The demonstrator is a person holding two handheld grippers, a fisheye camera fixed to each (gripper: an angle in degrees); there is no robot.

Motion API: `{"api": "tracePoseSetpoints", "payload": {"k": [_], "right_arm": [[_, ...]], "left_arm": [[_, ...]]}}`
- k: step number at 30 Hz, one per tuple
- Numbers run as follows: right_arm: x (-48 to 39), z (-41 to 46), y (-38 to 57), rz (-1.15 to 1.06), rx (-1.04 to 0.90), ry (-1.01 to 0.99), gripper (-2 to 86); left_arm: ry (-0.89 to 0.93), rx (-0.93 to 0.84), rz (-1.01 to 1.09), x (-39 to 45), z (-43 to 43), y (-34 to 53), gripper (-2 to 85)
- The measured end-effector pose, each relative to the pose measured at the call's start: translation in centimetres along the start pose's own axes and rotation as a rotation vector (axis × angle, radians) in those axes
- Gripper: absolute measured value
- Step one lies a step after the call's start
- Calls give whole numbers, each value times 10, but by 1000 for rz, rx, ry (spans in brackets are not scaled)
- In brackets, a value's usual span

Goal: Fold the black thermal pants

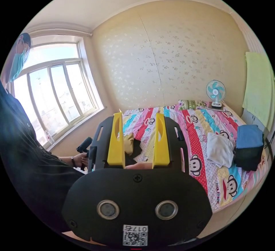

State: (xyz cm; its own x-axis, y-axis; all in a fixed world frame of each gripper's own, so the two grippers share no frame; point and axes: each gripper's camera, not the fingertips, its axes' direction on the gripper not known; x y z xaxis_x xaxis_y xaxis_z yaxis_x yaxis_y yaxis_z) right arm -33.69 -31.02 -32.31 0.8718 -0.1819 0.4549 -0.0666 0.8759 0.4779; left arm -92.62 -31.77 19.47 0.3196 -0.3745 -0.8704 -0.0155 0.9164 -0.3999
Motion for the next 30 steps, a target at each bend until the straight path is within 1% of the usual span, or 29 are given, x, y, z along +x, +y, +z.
{"api": "tracePoseSetpoints", "payload": {"k": [1,3,6,9,13,15,16,17,19,20,22,23,24,25,26,27,28,29,30], "right_arm": [[1,8,-7,-11,-1,-26,151],[-1,20,-20,-33,-11,-62,148],[-14,35,-38,-57,-24,-79,148],[-30,46,-46,-74,-54,-65,149],[-47,58,-45,-73,-145,-45,151],[-53,62,-45,-83,-186,-27,153],[-58,64,-45,-95,-206,-8,155],[-61,64,-45,-101,-213,2,156],[-69,65,-45,-113,-216,32,158],[-70,65,-45,-110,-210,34,159],[-72,65,-43,-88,-178,3,164],[-72,65,-42,-84,-172,-10,165],[-73,66,-41,-91,-162,-32,166],[-77,68,-39,-121,-158,-36,167],[-79,70,-39,-140,-157,-31,167],[-83,75,-38,-172,-156,-20,167],[-85,80,-38,-184,-152,-27,167],[-85,83,-39,-183,-150,-39,167],[-85,86,-43,-179,-146,-69,167]], "left_arm": [[-20,86,-45,-11,-19,6,66],[-191,369,-219,-51,-90,34,72],[-356,518,-391,-95,-150,56,100],[-417,553,-469,-139,-184,55,116],[-442,485,-555,-191,-191,37,108],[-398,440,-618,-219,-182,25,100],[-367,456,-624,-223,-179,23,96],[-292,502,-635,-228,-174,21,85],[-302,548,-672,-226,-168,23,53],[-321,567,-650,-220,-166,24,23],[-220,590,-547,-205,-166,22,1],[-102,610,-414,-185,-168,16,-4],[55,616,-198,-152,-169,5,-7],[129,603,-91,-132,-169,-3,-7],[181,538,92,-86,-168,-21,-8],[96,461,248,-35,-165,-36,-9],[44,420,315,-13,-161,-43,-9],[-51,319,434,25,-151,-55,-9],[-150,254,467,48,-142,-65,-8]]}}
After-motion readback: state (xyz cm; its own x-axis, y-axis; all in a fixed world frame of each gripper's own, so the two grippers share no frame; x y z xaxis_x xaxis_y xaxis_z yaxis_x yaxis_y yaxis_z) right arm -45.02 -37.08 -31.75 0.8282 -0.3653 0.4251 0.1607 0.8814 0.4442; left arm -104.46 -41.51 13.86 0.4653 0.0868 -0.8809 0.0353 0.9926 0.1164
